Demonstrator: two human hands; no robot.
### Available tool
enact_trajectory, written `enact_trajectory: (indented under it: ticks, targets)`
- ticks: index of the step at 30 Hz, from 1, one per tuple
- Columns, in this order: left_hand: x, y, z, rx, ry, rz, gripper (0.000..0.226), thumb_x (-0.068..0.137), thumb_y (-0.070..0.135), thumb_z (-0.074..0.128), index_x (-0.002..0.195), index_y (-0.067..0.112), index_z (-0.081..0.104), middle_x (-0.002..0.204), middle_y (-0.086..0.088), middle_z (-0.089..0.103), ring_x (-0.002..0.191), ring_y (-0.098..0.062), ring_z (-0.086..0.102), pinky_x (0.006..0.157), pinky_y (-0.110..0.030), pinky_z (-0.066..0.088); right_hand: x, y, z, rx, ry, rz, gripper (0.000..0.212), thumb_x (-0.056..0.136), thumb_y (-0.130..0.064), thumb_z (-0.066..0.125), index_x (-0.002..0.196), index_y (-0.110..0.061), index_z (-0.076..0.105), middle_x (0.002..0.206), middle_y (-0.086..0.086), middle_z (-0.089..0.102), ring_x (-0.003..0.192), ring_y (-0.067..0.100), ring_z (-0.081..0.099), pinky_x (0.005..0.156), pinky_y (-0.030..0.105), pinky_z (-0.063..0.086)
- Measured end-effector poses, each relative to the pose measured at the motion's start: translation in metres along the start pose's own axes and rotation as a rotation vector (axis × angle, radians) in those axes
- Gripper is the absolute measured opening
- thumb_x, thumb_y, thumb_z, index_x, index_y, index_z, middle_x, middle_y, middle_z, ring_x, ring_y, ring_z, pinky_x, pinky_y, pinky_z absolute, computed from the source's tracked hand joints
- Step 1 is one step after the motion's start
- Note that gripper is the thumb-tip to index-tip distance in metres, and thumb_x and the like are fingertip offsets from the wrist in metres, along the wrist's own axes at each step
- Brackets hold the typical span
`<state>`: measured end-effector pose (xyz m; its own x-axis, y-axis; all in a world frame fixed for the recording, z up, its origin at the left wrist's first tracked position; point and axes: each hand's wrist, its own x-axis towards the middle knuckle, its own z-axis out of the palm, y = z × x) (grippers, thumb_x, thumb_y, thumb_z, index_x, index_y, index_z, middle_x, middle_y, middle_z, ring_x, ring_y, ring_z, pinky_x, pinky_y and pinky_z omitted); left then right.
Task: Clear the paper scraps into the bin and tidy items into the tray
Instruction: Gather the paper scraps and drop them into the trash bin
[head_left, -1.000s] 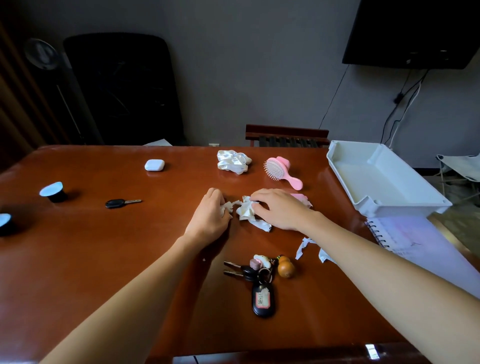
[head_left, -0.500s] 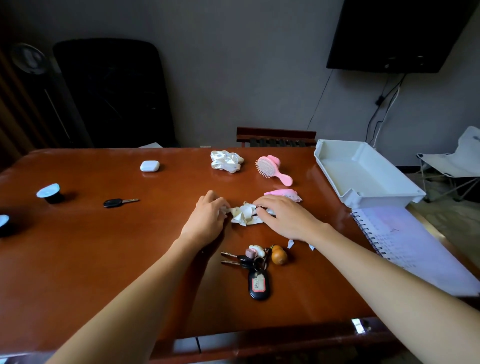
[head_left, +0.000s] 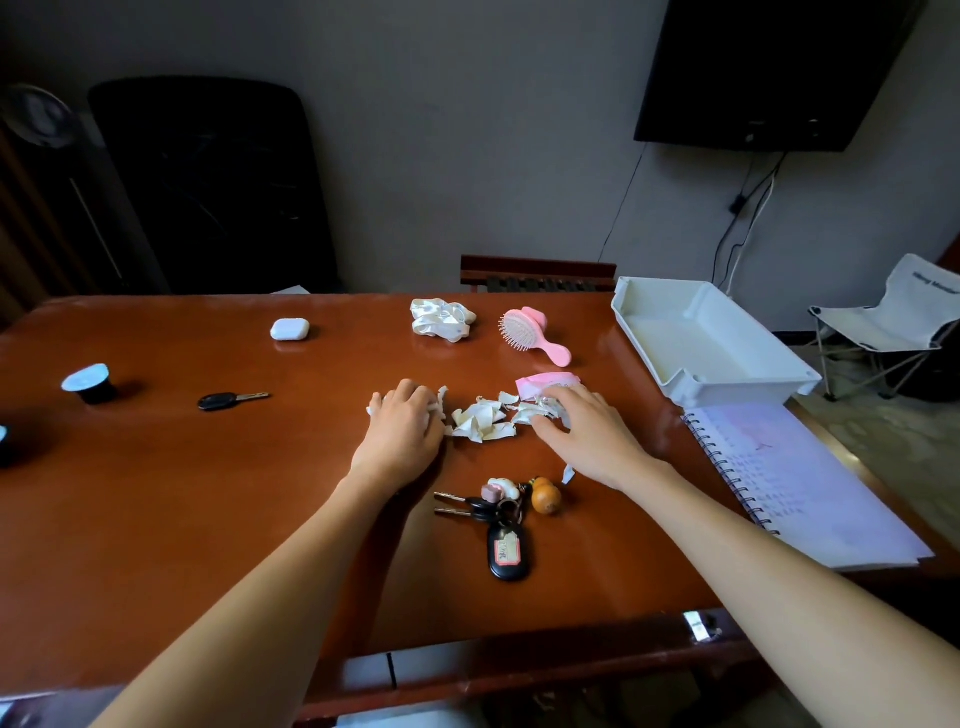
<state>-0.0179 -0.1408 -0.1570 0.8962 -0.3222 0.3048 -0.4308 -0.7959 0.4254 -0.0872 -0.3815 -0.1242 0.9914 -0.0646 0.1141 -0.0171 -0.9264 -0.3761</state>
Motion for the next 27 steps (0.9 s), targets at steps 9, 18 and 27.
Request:
enact_trajectory:
  ticks: [9, 18, 27]
  targets:
    - [-0.004, -0.001, -0.002, -0.145, 0.075, -0.084, 0.02, 0.099, 0.029, 0.047, 0.092, 0.011, 0.053, 0.099, -0.002, 0.048, 0.093, -0.025, 0.047, 0.093, -0.042, 0.041, 0.019, -0.034, 0.012, -0.06, -0.101, 0.008, 0.075, 0.087, -0.075, 0.039, 0.149, -0.032, 0.031, 0.154, -0.001, 0.032, 0.142, 0.024, 0.027, 0.113, 0.044, 0.025]
    - [-0.003, 0.002, -0.003, -0.015, 0.035, -0.152, 0.018, 0.101, 0.033, 0.041, 0.095, 0.016, 0.046, 0.099, 0.002, 0.044, 0.094, -0.02, 0.05, 0.114, -0.064, 0.006, 0.037, -0.052, 0.022, -0.148, -0.192, -0.025, 0.08, 0.081, -0.08, 0.042, 0.149, -0.04, 0.027, 0.149, -0.003, 0.028, 0.139, 0.025, 0.021, 0.112, 0.047, 0.018]
    - [0.0, -0.007, -0.003, -0.12, 0.078, -0.099, 0.011, 0.094, 0.015, 0.052, 0.092, 0.018, 0.042, 0.099, 0.0, 0.046, 0.095, -0.023, 0.04, 0.097, -0.04, 0.033, 0.05, -0.048, 0.029, -0.084, -0.119, -0.195, 0.037, 0.098, -0.042, 0.046, 0.128, -0.021, 0.05, 0.131, -0.004, 0.046, 0.121, 0.021, 0.038, 0.098, 0.039, 0.037]
